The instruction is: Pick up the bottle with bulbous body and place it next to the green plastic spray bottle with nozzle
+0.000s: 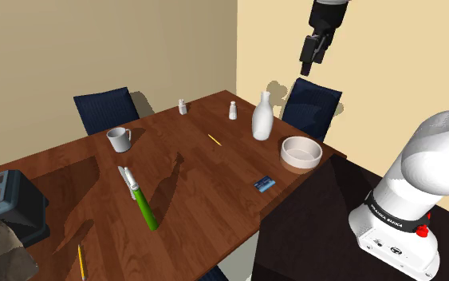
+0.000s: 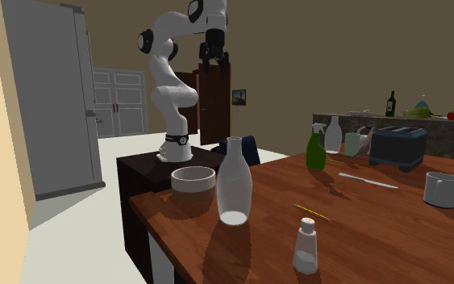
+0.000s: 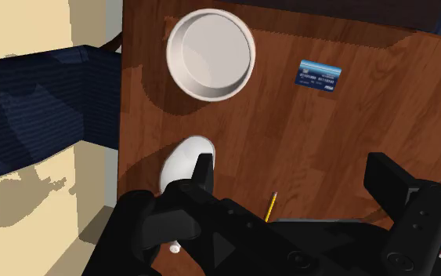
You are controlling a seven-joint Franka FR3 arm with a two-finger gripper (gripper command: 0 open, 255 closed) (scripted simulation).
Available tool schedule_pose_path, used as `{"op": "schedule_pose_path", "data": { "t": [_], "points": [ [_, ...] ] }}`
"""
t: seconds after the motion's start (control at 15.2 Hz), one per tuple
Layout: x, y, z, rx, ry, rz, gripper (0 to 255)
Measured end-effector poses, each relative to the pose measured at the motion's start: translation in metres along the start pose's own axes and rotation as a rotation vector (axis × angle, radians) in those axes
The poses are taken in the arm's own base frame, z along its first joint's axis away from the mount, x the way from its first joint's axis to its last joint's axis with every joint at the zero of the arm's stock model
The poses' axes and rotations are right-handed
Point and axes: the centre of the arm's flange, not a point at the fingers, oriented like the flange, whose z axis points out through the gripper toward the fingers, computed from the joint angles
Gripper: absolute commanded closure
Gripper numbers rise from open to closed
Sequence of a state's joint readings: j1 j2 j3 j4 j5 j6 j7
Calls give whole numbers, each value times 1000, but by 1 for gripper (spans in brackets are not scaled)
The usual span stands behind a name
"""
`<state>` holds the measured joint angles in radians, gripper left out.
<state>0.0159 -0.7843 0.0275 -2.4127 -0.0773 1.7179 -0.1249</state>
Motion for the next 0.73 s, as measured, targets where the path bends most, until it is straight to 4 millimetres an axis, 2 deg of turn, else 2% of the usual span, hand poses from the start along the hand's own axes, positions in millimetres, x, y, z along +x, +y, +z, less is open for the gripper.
{"op": "schedule_pose_path", "data": {
  "t": [0.13,0.26,0.53,0.73],
  "points": [
    [4,4,4,2,-2,0,0],
    [20,16,15,8,-8,-1,0],
    [54,38,47,23,-24,-4,0],
    [81,61,74,33,-35,-6,0]
  ]
}}
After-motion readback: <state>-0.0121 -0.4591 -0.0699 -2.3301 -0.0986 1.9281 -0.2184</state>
